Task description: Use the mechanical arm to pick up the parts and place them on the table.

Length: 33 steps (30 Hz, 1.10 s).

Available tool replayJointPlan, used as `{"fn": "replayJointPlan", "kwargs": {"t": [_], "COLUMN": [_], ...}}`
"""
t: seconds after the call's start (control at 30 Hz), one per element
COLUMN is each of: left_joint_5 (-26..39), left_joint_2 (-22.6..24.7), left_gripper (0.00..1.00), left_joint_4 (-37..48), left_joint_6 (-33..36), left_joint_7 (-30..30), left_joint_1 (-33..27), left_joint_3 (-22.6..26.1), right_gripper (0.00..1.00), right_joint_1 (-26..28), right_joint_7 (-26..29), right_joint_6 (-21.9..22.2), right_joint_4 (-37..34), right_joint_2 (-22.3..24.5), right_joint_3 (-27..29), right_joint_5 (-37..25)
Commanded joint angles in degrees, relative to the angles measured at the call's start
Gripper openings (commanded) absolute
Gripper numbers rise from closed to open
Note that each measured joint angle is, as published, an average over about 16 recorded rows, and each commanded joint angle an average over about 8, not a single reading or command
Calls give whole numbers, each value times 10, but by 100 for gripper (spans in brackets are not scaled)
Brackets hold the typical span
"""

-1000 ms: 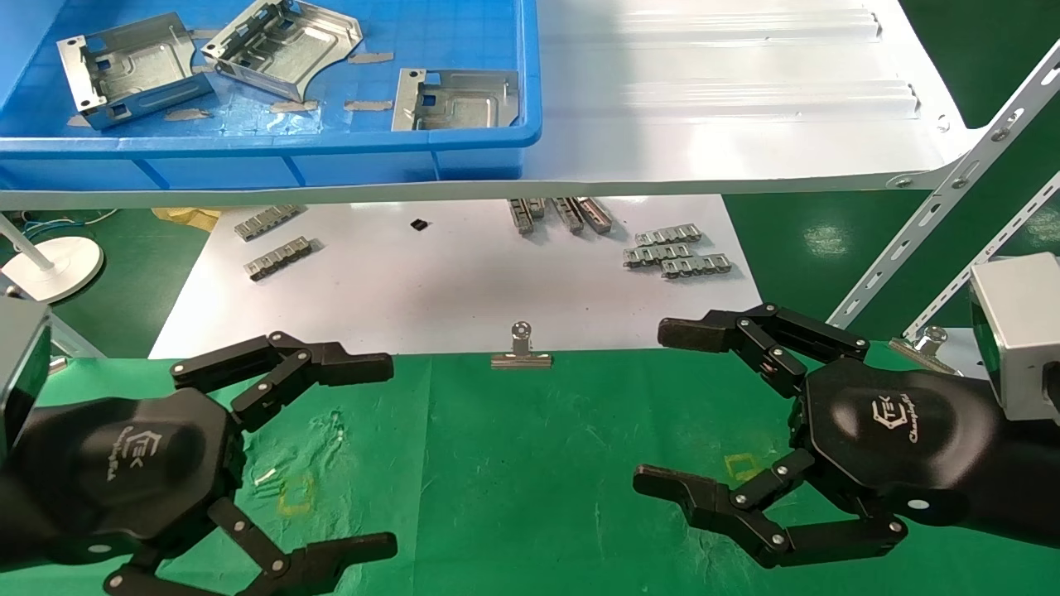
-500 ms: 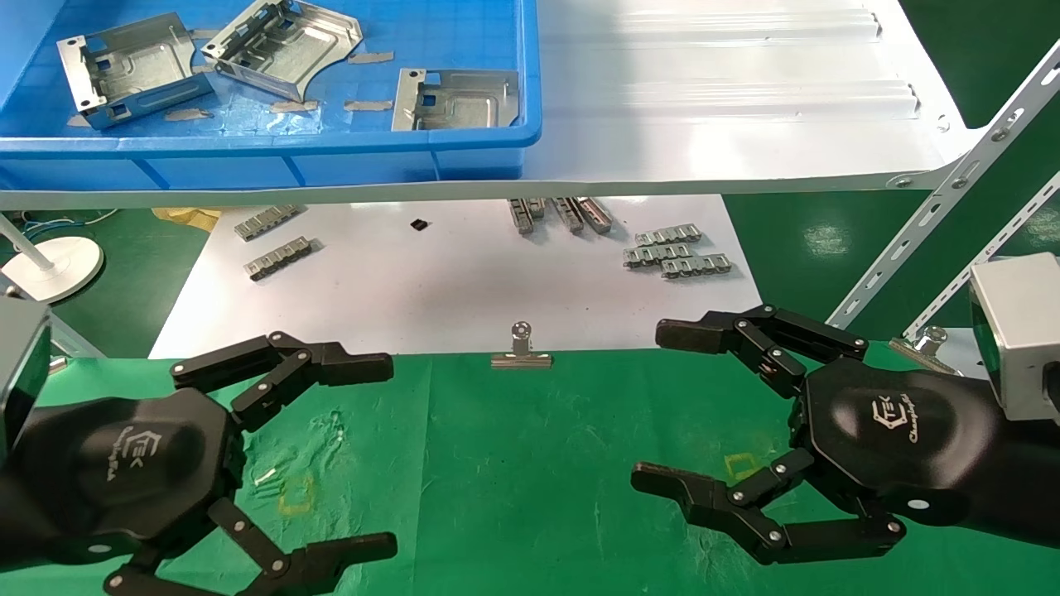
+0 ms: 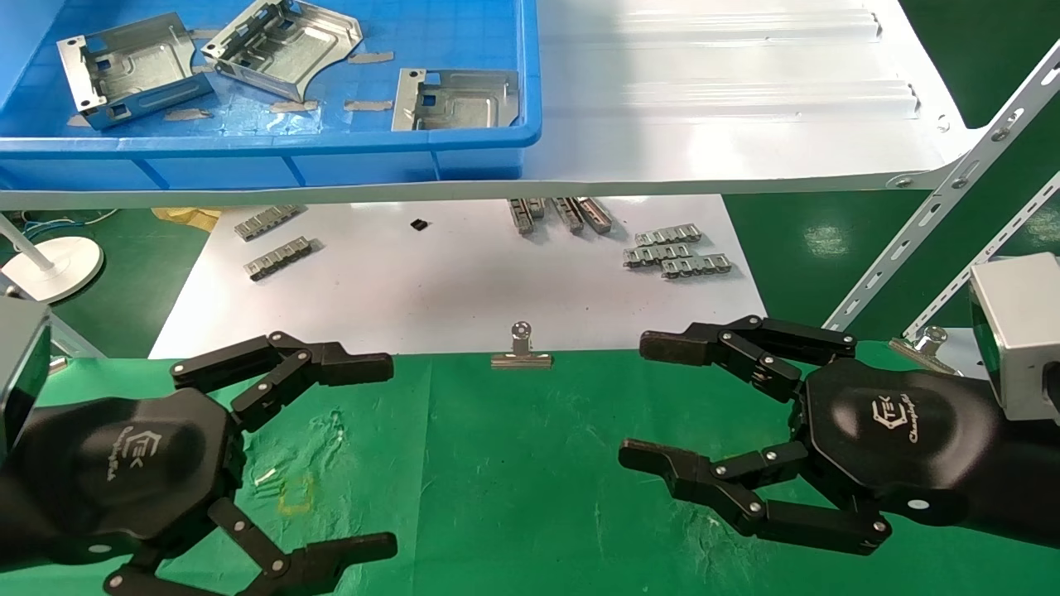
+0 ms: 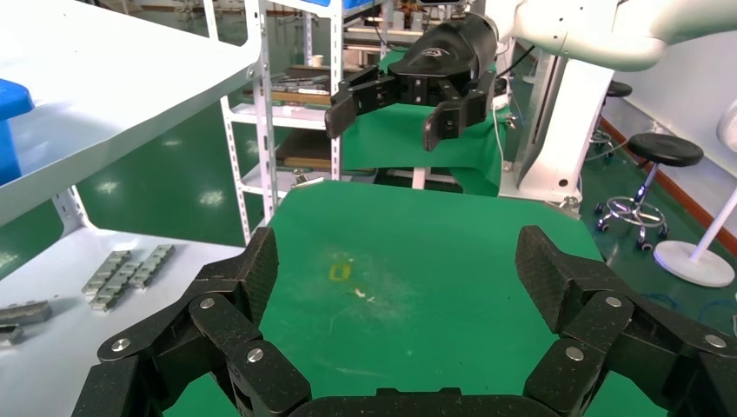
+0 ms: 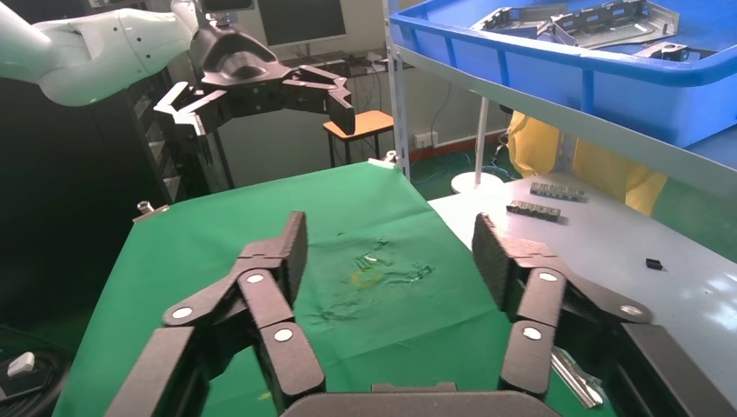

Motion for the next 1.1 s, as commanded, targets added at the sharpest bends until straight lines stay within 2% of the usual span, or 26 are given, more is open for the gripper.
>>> {"fn": "replayJointPlan", "kwargs": {"t": [0.03,0.5,0.67,0.77,0.9,1.1], "left_joint_5": [0,0,10,30,79,219], "left_joint_2": [0,0,0,7,30,101], "left_gripper": [100,100,100,100,100,100], "left_joint_4": [0,0,7,18,53,176], "left_joint_6": [0,-1,-21,-47,-89,-173], "left_joint_7": [0,0,-10,-27,-51,-85], "left_joint_1": [0,-1,-24,-64,-147,-299], "left_joint_3": [0,-1,-3,-1,12,68], "right_gripper": [0,0,0,0,0,0], "right_joint_1": [0,0,0,0,0,0], "right_joint_7": [0,0,0,0,0,0], "right_joint_6": [0,0,0,0,0,0], "right_joint_4": [0,0,0,0,0,0], "right_joint_2": [0,0,0,0,0,0], "right_joint_3": [0,0,0,0,0,0], "right_joint_5": [0,0,0,0,0,0]}}
